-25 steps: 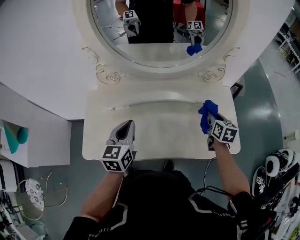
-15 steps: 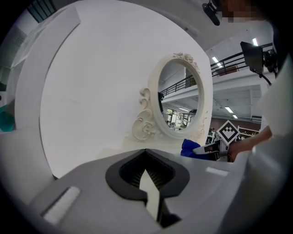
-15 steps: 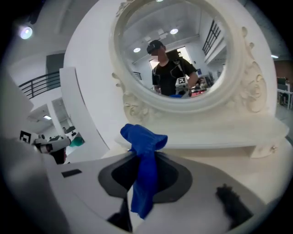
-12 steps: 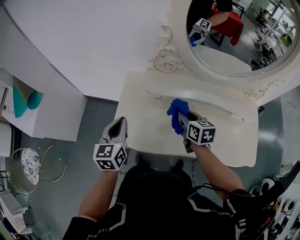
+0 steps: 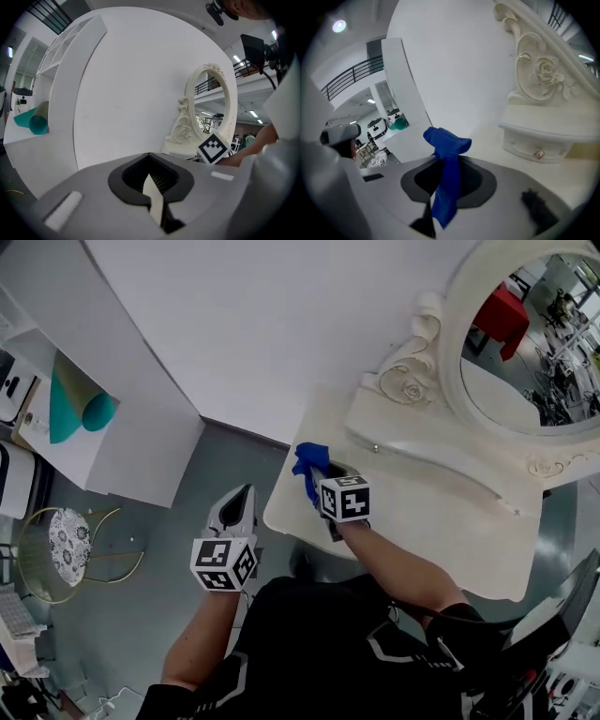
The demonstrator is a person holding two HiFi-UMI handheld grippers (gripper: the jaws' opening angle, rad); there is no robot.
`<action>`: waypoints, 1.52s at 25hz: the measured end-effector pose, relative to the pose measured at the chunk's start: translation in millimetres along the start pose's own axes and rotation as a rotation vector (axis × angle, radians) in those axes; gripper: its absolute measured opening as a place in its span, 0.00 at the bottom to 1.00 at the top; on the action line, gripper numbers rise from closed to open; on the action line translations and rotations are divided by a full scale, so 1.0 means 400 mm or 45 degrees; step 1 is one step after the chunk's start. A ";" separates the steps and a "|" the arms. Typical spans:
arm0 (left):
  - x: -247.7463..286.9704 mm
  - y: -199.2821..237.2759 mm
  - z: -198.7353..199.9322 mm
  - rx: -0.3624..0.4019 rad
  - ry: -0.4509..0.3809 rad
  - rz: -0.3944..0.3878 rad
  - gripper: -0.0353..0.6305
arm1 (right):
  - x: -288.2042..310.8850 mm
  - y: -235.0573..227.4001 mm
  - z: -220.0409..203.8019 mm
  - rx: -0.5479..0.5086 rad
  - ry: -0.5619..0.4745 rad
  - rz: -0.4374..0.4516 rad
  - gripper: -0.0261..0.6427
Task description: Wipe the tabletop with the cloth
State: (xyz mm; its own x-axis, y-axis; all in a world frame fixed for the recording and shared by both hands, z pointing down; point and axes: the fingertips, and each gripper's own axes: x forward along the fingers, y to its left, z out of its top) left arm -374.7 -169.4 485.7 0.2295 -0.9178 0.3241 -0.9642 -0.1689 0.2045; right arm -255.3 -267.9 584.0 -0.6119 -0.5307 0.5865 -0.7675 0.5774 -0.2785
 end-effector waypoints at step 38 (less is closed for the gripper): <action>0.126 -0.178 -0.034 0.037 0.082 -0.187 0.06 | -0.037 -0.273 -0.169 0.133 0.215 -0.294 0.17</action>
State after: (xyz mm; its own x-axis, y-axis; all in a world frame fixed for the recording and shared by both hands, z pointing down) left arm -292.8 -198.8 500.1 0.3756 -0.8576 0.3513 -0.9228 -0.3108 0.2278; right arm -149.4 -281.2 657.0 -0.3854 -0.5247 0.7591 -0.9035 0.3820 -0.1946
